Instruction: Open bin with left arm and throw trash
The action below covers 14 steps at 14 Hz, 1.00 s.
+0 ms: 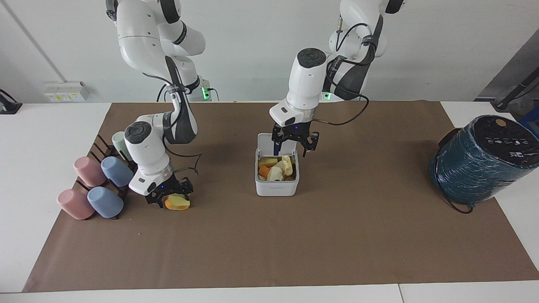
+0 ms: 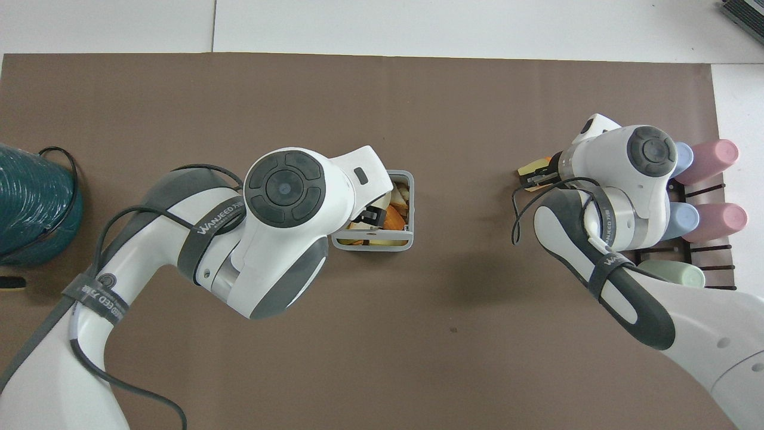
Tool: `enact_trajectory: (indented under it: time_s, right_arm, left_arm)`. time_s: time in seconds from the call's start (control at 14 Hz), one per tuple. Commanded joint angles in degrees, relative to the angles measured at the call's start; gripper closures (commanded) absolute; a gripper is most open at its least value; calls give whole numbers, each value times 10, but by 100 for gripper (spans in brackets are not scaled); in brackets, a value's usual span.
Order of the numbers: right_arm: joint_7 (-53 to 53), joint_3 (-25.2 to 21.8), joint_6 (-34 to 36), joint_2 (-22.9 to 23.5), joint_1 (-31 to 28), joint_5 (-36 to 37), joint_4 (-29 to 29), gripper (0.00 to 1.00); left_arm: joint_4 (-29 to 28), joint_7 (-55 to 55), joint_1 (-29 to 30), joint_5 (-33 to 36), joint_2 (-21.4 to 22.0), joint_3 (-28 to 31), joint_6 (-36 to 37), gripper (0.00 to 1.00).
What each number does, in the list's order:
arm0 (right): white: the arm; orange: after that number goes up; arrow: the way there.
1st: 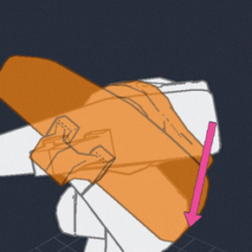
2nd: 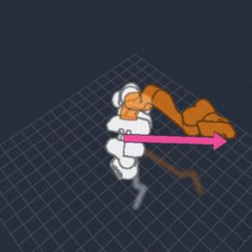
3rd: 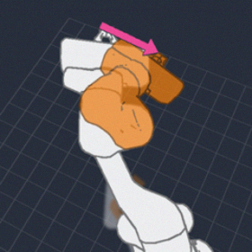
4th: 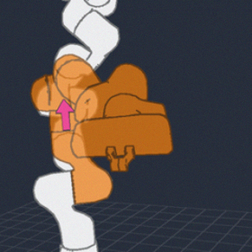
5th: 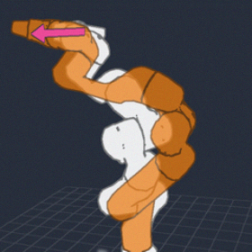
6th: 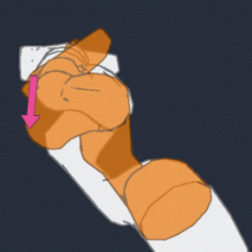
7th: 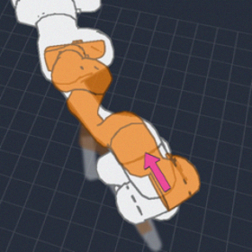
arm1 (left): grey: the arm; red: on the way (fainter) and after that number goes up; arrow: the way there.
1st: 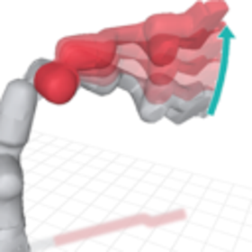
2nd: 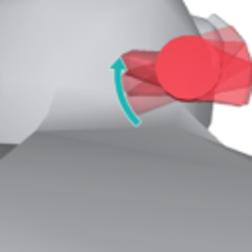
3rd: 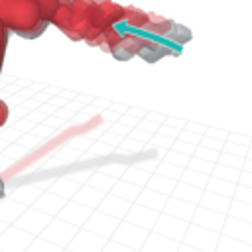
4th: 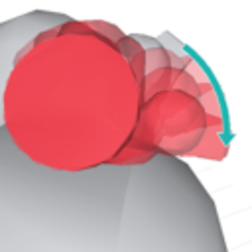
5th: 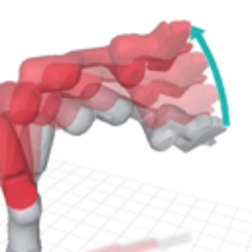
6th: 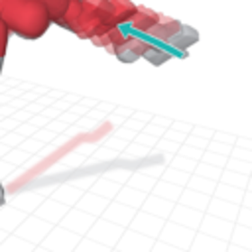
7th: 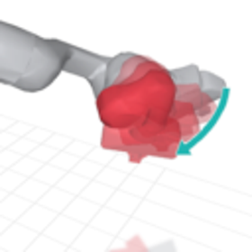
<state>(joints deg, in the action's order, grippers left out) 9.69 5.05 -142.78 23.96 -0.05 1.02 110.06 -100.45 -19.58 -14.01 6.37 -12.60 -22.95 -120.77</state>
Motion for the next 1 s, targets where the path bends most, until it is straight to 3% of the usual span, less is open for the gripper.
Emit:
enact_trajectory:
  time_s: [0.0, 0.29, 0.5, 0.71, 0.93]
  right_arm:
    - [-15, 2, 21, -2, -4, -5, -12, 100]
    - [-95, 32, 128, -31, -4, -6, -66, 100]
    - [-202, 85, 200, -47, -4, -34, -117, 100]
    - [-307, 116, 195, -44, -2, -154, -143, 100]
    - [-406, 125, 146, -39, 42, -225, -151, 100]
  left_arm:
    - [0, 3, 31, -3, 11, 3, 9, 0]
    - [-16, 8, 106, -2, 37, 2, 32, 0]
    - [-44, 20, 170, -2, 71, 3, 48, 0]
    - [-35, 107, 221, -2, 81, 2, 48, 0]
    - [-29, 119, 240, -3, 102, 3, 60, 0]
